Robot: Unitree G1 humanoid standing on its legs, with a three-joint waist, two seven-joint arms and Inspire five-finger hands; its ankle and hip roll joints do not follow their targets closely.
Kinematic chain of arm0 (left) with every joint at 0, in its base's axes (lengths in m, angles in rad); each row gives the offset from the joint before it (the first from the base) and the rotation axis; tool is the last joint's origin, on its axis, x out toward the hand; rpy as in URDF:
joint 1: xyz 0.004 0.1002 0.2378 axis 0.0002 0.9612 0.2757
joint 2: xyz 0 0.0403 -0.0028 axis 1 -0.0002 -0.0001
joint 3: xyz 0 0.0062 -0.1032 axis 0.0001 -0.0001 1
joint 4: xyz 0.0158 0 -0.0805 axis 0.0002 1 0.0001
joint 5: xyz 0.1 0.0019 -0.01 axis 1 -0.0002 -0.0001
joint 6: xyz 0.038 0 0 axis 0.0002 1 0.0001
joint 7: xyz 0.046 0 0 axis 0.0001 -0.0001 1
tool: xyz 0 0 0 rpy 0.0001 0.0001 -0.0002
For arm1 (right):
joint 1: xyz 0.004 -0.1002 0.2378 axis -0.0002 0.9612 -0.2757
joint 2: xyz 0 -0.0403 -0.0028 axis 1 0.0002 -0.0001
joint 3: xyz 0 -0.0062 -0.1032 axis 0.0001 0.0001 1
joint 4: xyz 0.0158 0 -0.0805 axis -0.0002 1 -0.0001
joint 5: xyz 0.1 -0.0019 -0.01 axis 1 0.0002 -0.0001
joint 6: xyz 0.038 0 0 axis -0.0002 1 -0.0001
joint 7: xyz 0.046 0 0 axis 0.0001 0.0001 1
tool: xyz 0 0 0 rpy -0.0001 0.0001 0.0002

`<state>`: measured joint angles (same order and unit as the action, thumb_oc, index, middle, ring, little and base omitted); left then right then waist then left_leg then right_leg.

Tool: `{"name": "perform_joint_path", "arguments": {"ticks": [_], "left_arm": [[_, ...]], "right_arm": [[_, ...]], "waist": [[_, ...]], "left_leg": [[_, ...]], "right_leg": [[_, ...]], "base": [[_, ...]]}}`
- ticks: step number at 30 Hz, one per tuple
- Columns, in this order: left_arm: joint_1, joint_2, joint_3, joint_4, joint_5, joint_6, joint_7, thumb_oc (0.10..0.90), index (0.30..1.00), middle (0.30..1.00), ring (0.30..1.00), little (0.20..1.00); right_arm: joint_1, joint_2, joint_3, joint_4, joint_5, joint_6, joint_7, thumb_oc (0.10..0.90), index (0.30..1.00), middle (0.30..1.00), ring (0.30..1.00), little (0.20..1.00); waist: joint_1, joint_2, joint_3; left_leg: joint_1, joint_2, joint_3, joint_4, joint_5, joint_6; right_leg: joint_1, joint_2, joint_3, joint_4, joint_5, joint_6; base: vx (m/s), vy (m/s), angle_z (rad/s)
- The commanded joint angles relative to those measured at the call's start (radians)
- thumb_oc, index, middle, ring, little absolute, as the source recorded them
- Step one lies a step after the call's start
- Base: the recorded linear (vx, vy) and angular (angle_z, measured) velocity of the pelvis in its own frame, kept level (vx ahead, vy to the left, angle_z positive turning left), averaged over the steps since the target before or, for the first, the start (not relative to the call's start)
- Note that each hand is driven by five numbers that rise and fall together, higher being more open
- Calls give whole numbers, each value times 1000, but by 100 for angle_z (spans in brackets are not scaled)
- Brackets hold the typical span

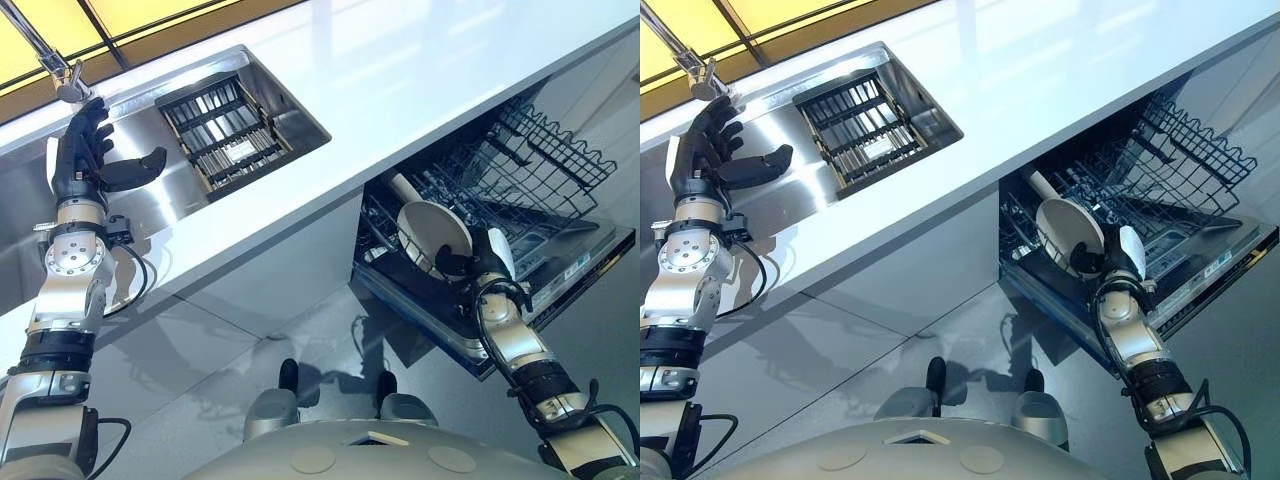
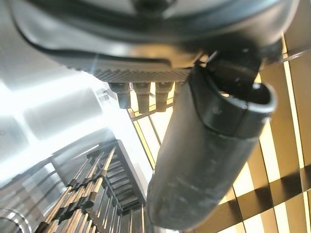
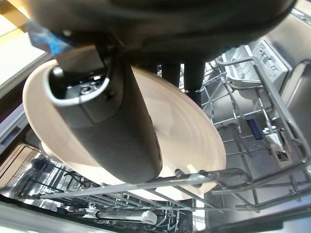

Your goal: Pick up plates and place into dishwasher.

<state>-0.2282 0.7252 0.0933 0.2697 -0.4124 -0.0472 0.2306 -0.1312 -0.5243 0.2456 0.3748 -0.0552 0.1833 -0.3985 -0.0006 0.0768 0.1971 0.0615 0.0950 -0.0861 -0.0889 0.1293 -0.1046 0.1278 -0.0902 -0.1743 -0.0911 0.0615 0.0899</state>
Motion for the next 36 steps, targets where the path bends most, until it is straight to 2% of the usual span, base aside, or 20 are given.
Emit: {"name": "perform_joint_path", "arguments": {"ticks": [1,2,3,4,6,14,17,19,21,24,26,28,33,36], "left_arm": [[-87,29,5,-55,4,-102,26,800,900,900,900,900],[-84,16,2,-51,12,-112,28,800,900,900,900,900],[-84,15,1,-51,12,-113,28,800,900,900,900,900],[-84,8,3,-49,12,-114,30,800,900,900,900,900],[-84,3,8,-46,12,-110,32,800,900,900,900,900],[-30,-7,53,-105,14,-73,36,800,900,900,900,900],[-2,-15,73,-114,20,-77,38,800,900,900,900,900],[18,-18,92,-114,23,-84,32,800,900,900,900,900],[36,-25,106,-115,32,-90,31,800,900,900,900,900],[43,-24,115,-95,31,-104,31,800,900,900,900,900],[36,-23,116,-83,30,-106,27,800,900,900,900,900],[27,-13,111,-70,24,-101,21,800,900,900,900,900],[12,11,101,-69,14,-72,-7,800,900,900,900,900],[5,20,88,-66,12,-67,-14,800,900,900,900,900]], "right_arm": [[-178,31,32,-203,7,-251,-151,800,900,900,900,900],[-185,45,26,-216,6,-298,-180,800,900,900,900,900],[-186,46,25,-216,5,-311,-187,800,900,900,900,900],[-183,57,8,-238,16,-373,-208,800,900,900,900,900],[-166,63,-19,-263,14,-425,-205,800,900,900,900,900],[-55,57,-150,-354,137,-491,-124,800,900,900,900,900],[-1,65,-194,-384,262,-491,-53,800,900,900,900,900],[44,79,-225,-391,362,-513,-10,800,900,900,900,900],[69,94,-254,-403,376,-551,-22,800,900,900,900,900],[78,98,-299,-377,377,-596,-98,800,900,900,900,900],[74,95,-320,-344,367,-587,-136,800,900,900,900,900],[66,83,-344,-270,413,-567,-129,800,900,900,900,900],[37,58,-369,-48,598,-515,15,800,900,900,900,900],[15,41,-355,30,592,-478,35,800,900,900,900,900]], "waist": [[-2,7,-33],[-3,10,-32],[-2,11,-32],[-6,16,-33],[-14,19,-37],[-43,20,-45],[-56,18,-44],[-65,16,-43],[-73,15,-43],[-81,15,-42],[-82,15,-43],[-80,19,-45],[-64,21,-45],[-53,20,-42]], "left_leg": [[10,-100,85,48,-113,74],[9,-101,85,49,-115,75],[9,-102,86,49,-115,75],[9,-103,89,47,-117,76],[9,-104,96,47,-120,78],[15,-105,120,45,-124,82],[19,-105,131,44,-124,83],[22,-103,142,44,-125,84],[25,-101,148,42,-126,86],[25,-101,156,41,-128,86],[26,-101,158,39,-129,85],[27,-101,160,37,-128,83],[25,-98,157,38,-125,75],[24,-97,148,40,-124,73]], "right_leg": [[-66,67,36,169,-145,-43],[-69,67,39,171,-147,-43],[-69,67,40,171,-147,-43],[-72,66,42,172,-149,-42],[-76,65,45,173,-152,-41],[-79,68,60,175,-157,-40],[-81,71,65,177,-158,-40],[-81,71,68,177,-158,-40],[-84,73,72,180,-158,-40],[-89,74,71,182,-158,-38],[-89,73,69,182,-159,-38],[-87,72,63,179,-157,-37],[-77,69,47,169,-155,-39],[-72,70,42,165,-152,-41]], "base": [[-12,37,2],[-10,31,2],[-18,46,3],[-16,44,3],[-13,46,2],[4,13,3],[0,0,0],[4,-11,-6],[1,-19,-8],[-9,-33,-7],[-2,-30,-5],[7,-40,-7],[19,-67,-3],[28,-81,0]]}}
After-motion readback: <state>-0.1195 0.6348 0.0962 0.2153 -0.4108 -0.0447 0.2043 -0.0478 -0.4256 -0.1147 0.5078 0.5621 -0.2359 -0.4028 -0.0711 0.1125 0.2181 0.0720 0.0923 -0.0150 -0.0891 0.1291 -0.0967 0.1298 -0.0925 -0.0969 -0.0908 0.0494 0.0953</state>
